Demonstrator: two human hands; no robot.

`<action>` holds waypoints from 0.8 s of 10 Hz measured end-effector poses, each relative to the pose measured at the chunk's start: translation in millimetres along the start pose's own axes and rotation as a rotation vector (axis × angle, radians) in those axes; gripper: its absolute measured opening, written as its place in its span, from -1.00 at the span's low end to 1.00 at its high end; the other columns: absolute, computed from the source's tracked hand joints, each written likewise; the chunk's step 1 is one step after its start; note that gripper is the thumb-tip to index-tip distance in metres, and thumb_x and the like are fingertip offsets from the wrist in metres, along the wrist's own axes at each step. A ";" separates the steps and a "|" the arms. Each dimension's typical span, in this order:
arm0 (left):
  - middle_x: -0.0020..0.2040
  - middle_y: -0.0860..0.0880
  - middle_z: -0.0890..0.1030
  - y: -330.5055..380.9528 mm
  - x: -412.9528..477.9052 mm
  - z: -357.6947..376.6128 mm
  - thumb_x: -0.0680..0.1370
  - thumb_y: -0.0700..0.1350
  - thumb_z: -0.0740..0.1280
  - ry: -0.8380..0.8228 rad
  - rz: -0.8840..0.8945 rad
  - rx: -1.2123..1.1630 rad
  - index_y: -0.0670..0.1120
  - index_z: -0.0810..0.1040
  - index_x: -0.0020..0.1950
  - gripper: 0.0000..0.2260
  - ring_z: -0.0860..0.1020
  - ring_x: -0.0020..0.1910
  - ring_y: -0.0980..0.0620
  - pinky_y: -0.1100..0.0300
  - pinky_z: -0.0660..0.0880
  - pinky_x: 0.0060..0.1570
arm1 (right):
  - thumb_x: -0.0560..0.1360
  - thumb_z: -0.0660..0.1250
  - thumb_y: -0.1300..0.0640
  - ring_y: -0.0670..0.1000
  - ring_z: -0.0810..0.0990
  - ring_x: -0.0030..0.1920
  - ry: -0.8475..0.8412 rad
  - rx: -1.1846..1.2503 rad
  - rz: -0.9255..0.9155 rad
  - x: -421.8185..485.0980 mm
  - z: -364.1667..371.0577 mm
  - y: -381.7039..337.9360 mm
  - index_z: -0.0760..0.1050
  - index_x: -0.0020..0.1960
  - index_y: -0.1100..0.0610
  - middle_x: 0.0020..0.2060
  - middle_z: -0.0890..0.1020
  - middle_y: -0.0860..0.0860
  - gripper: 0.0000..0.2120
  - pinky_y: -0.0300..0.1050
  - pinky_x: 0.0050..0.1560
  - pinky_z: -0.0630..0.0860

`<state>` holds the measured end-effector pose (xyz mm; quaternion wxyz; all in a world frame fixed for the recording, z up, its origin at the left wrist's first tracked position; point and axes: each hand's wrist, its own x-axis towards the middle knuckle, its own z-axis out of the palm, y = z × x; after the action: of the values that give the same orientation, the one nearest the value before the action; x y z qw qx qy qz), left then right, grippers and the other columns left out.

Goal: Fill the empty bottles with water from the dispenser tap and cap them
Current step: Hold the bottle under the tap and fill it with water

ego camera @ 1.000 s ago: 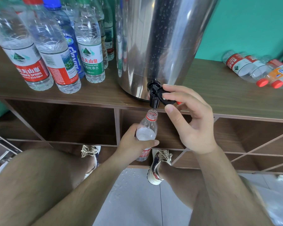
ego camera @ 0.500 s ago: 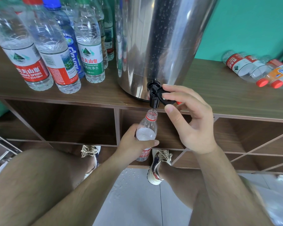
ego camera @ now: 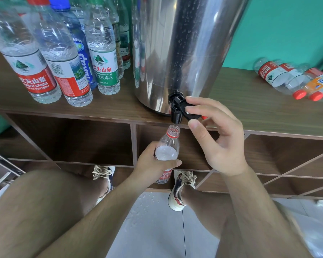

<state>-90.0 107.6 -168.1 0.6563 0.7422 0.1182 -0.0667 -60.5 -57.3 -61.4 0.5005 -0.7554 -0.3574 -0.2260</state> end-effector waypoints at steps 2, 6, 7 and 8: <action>0.05 0.23 0.50 0.2 0.8 1.1 0.41 -0.01 0.62 0.003 -0.001 -0.003 0.19 0.39 0.25 -0.46 0.51 0.01 0.18 0.39 0.39 -0.21 | 0.59 0.39 0.27 0.10 0.62 0.28 0.000 0.003 -0.002 -0.1 0.6 -0.5 0.64 0.16 0.27 0.26 0.65 0.13 -0.83 -0.25 0.03 0.53; 0.04 0.24 0.49 -1.6 2.1 0.9 0.42 0.00 0.61 0.007 -0.004 0.019 0.20 0.38 0.25 -0.46 0.51 -0.01 0.18 0.39 0.38 -0.23 | 0.59 0.39 0.28 0.11 0.62 0.27 -0.002 0.001 0.002 0.0 0.2 -0.2 0.64 0.16 0.26 0.26 0.65 0.13 -0.83 -0.25 0.03 0.52; 0.04 0.24 0.49 -2.0 2.3 0.8 0.42 0.00 0.61 0.005 0.000 0.024 0.20 0.38 0.24 -0.46 0.50 -0.01 0.19 0.39 0.37 -0.23 | 0.59 0.39 0.28 0.11 0.62 0.27 -0.004 0.001 0.002 -0.2 0.8 -0.5 0.65 0.16 0.26 0.26 0.65 0.13 -0.83 -0.25 0.01 0.53; 0.03 0.25 0.49 -1.5 2.6 0.8 0.42 0.00 0.61 0.001 -0.002 0.022 0.20 0.38 0.23 -0.47 0.50 -0.02 0.20 0.40 0.37 -0.24 | 0.59 0.39 0.28 0.11 0.62 0.27 -0.003 -0.001 0.003 0.0 0.2 -0.1 0.65 0.16 0.26 0.26 0.65 0.13 -0.83 -0.25 0.02 0.52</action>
<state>-87.8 107.2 -170.3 0.6478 0.7495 0.1184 -0.0682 -60.5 -57.0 -61.4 0.4998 -0.7566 -0.3571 -0.2243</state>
